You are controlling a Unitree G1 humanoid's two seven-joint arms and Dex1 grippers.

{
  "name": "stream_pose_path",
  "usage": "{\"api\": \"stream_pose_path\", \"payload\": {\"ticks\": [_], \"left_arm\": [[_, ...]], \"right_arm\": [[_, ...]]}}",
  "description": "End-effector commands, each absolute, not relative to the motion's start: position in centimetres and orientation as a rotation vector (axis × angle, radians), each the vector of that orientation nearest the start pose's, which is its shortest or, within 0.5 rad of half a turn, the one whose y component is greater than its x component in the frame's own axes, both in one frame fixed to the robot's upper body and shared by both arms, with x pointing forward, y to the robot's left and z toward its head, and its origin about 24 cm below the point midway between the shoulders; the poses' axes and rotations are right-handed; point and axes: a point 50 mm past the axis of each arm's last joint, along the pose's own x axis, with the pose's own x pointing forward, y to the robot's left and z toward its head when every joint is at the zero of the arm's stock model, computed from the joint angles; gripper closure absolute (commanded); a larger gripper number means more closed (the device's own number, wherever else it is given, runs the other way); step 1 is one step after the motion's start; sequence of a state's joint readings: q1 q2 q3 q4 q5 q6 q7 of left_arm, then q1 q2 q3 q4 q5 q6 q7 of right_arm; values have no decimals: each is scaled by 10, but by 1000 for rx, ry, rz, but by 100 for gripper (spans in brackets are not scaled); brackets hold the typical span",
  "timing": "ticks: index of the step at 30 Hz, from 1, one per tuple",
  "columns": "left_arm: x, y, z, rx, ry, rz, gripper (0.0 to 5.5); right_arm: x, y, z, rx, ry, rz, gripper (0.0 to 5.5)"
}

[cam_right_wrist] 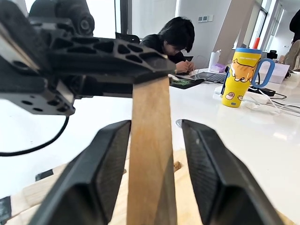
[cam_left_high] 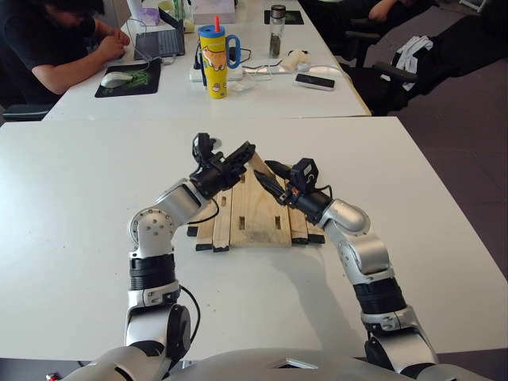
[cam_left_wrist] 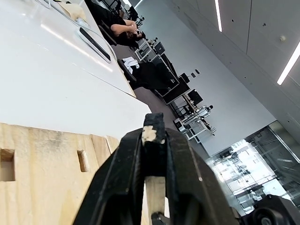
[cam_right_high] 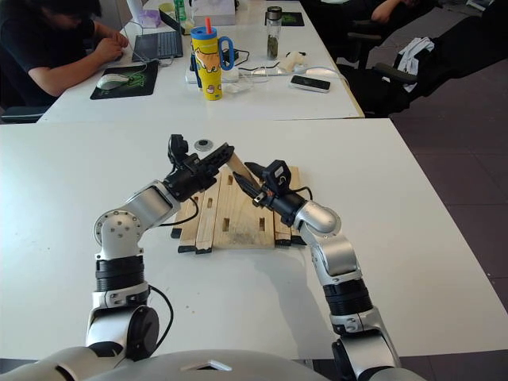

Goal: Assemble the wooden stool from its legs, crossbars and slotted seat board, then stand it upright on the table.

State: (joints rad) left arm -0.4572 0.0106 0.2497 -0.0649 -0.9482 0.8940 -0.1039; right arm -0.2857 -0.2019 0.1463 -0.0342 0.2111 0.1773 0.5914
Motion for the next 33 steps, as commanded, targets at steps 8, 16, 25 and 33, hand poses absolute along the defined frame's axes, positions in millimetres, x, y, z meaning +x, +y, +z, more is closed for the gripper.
{"api": "stream_pose_path", "payload": {"ticks": [8, 16, 25, 33], "left_arm": [[276, 163, 102, -717, 25, -100, 505], [269, 157, 91, -736, -17, -14, 505], [272, 150, 84, -786, 2, -28, 505], [271, 144, 72, -808, 34, -22, 505]], "right_arm": [[302, -157, 87, -102, 3, 592, 342], [303, -150, 85, -80, 7, 589, 342], [304, -143, 81, -68, 22, 615, 342], [305, -141, 81, -69, 24, 624, 342]]}}
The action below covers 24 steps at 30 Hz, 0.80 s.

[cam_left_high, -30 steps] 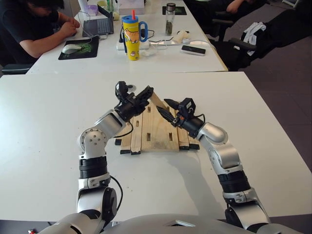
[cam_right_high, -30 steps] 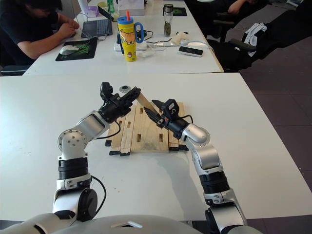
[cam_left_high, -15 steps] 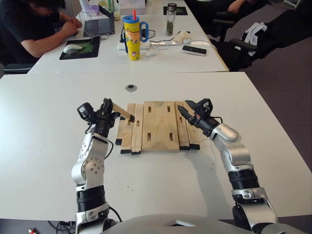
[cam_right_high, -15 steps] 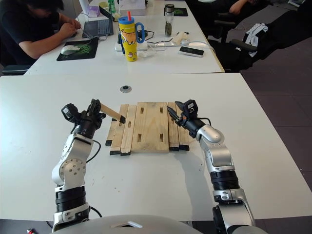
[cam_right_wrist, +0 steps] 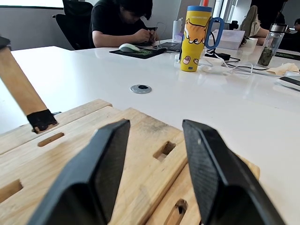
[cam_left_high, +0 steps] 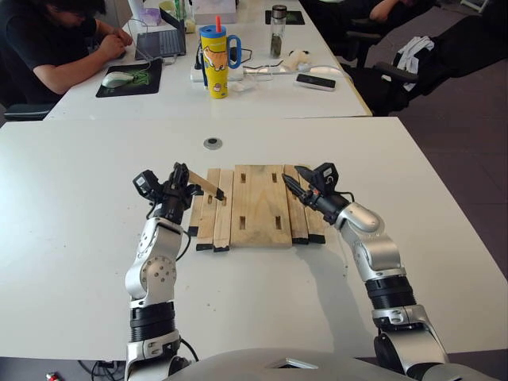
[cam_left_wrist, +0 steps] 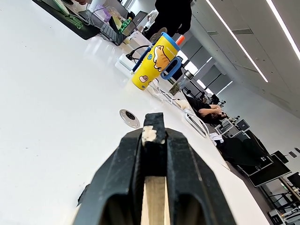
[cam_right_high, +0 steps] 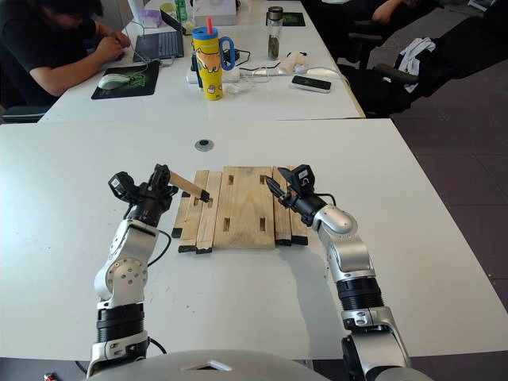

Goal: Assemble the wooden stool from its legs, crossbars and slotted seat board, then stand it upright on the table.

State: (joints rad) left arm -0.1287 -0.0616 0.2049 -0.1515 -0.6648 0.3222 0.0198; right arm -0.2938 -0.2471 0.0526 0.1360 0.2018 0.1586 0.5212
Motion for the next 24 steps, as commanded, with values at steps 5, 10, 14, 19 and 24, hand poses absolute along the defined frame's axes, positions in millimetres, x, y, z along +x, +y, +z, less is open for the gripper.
{"api": "stream_pose_path", "payload": {"ticks": [5, 10, 14, 19, 24], "left_arm": [[269, 140, 61, -825, 76, -3, 505], [267, 142, 53, -776, 105, 36, 505], [267, 145, 53, -669, 110, 76, 505], [264, 144, 56, -416, 146, 111, 505], [256, 137, 47, -180, 205, 98, 505]], "right_arm": [[307, -138, 82, -71, 24, 638, 342], [307, -136, 82, -72, 25, 644, 342], [305, -134, 81, -73, 26, 652, 342], [300, -132, 77, -74, 39, 656, 342], [293, -129, 73, -69, 57, 665, 342]]}}
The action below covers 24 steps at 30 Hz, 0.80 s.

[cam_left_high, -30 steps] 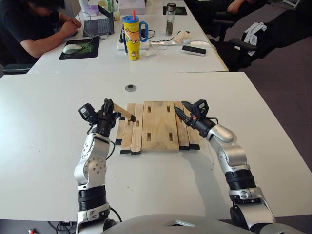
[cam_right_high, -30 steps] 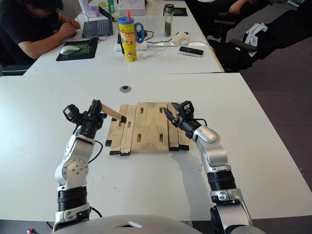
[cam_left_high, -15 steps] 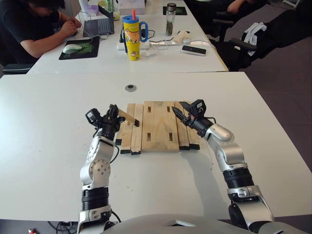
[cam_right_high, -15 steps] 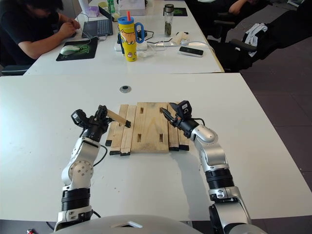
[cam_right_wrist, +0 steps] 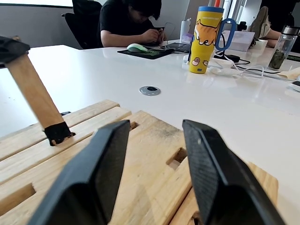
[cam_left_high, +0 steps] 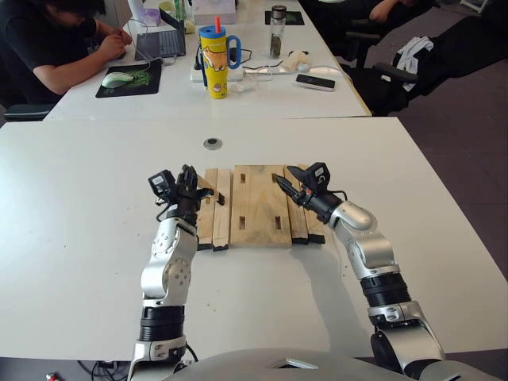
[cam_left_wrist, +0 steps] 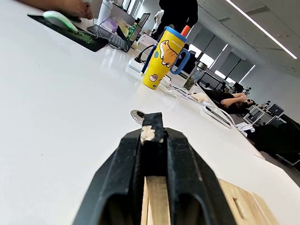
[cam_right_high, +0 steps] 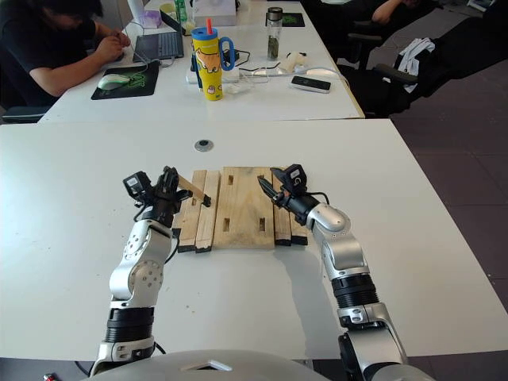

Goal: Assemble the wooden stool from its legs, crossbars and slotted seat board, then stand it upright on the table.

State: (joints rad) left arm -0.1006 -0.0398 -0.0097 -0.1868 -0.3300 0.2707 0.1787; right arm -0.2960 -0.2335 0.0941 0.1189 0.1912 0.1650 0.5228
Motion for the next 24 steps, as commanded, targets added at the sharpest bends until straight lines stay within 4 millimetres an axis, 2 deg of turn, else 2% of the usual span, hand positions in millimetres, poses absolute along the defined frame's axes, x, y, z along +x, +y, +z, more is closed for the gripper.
{"api": "stream_pose_path", "payload": {"ticks": [1, 7, 12, 14, 24], "left_arm": [[254, 137, 44, -140, 221, 92, 505], [248, 139, 31, -49, 274, 110, 505], [245, 129, 21, 191, 290, -19, 505], [242, 129, 14, 225, 314, -44, 505], [242, 141, 9, 110, 332, -18, 505]], "right_arm": [[291, -129, 72, -67, 64, 666, 342], [285, -126, 69, -60, 88, 673, 342], [282, -124, 67, -57, 97, 663, 342], [281, -124, 66, -55, 99, 661, 342], [282, -122, 67, -50, 103, 664, 342]]}}
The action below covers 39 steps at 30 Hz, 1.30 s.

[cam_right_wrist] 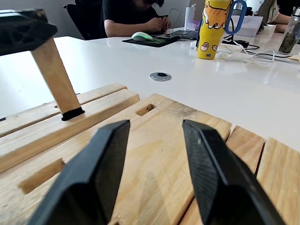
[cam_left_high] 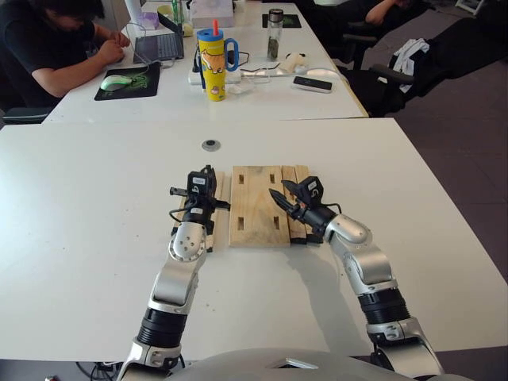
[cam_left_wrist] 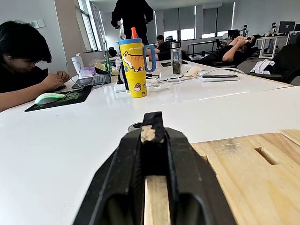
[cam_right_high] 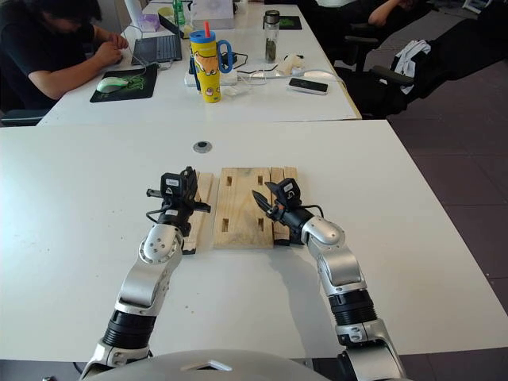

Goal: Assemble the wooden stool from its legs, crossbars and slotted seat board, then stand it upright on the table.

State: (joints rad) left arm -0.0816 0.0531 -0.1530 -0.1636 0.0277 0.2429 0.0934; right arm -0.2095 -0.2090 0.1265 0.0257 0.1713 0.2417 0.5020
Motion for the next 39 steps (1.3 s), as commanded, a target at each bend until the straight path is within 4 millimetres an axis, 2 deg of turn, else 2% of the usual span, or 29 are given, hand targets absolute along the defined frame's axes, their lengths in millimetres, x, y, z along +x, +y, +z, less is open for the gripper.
{"api": "stream_pose_path", "payload": {"ticks": [1, 5, 6, 13, 15, 21, 24, 29, 32, 36, 39], "left_arm": [[243, 141, 10, 115, 324, -24, 505], [246, 137, 15, 124, 280, -53, 505], [247, 136, 19, 123, 249, -60, 469], [257, 137, 58, 71, 44, -61, 375], [258, 137, 74, 69, -33, -68, 360], [257, 145, 121, 62, -201, -42, 360], [267, 150, 159, 37, -306, -17, 360], [301, 150, 197, -88, -329, -79, 425], [315, 150, 195, -123, -251, -117, 479], [316, 152, 177, -139, -162, -113, 542], [316, 151, 183, -133, -188, -123, 548]], "right_arm": [[282, -122, 66, -50, 104, 662, 342], [282, -122, 65, -49, 105, 662, 342], [282, -122, 65, -48, 105, 662, 342], [282, -123, 63, -37, 108, 652, 342], [281, -122, 61, -32, 113, 648, 342], [278, -122, 56, -22, 119, 631, 342], [278, -122, 55, -19, 120, 623, 342], [279, -120, 53, -21, 115, 611, 342], [282, -117, 55, -20, 105, 616, 342], [283, -118, 55, -22, 101, 611, 342], [283, -117, 55, -22, 99, 611, 342]]}}
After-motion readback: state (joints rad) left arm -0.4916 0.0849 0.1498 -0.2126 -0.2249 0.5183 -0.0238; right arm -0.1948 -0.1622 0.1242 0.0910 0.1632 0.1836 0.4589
